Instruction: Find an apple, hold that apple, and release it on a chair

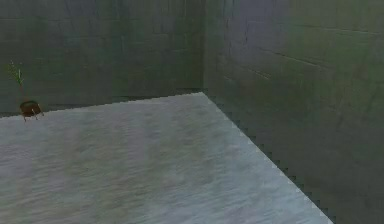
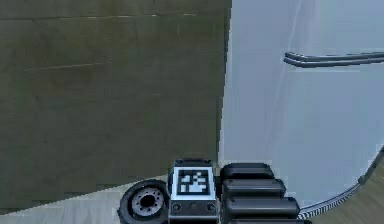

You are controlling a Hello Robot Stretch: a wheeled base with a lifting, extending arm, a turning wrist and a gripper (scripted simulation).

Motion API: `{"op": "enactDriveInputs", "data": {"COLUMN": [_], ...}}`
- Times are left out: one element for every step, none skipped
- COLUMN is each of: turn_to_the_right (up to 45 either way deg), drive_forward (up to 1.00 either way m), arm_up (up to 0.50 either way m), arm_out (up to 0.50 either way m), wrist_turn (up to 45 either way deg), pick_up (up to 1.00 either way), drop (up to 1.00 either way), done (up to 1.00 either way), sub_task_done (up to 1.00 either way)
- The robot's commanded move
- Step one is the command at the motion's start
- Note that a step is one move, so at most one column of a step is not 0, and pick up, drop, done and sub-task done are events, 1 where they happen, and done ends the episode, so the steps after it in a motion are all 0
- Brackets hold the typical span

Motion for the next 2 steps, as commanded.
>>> {"op": "enactDriveInputs", "data": {"turn_to_the_right": [0.0,-45.0], "drive_forward": [0.75,0.0], "arm_up": [0.0,0.0], "arm_out": [0.0,0.0], "wrist_turn": [0.0,0.0], "pick_up": [0.0,0.0], "drop": [0.0,0.0], "done": [0.0,0.0], "sub_task_done": [0.0,0.0]}}
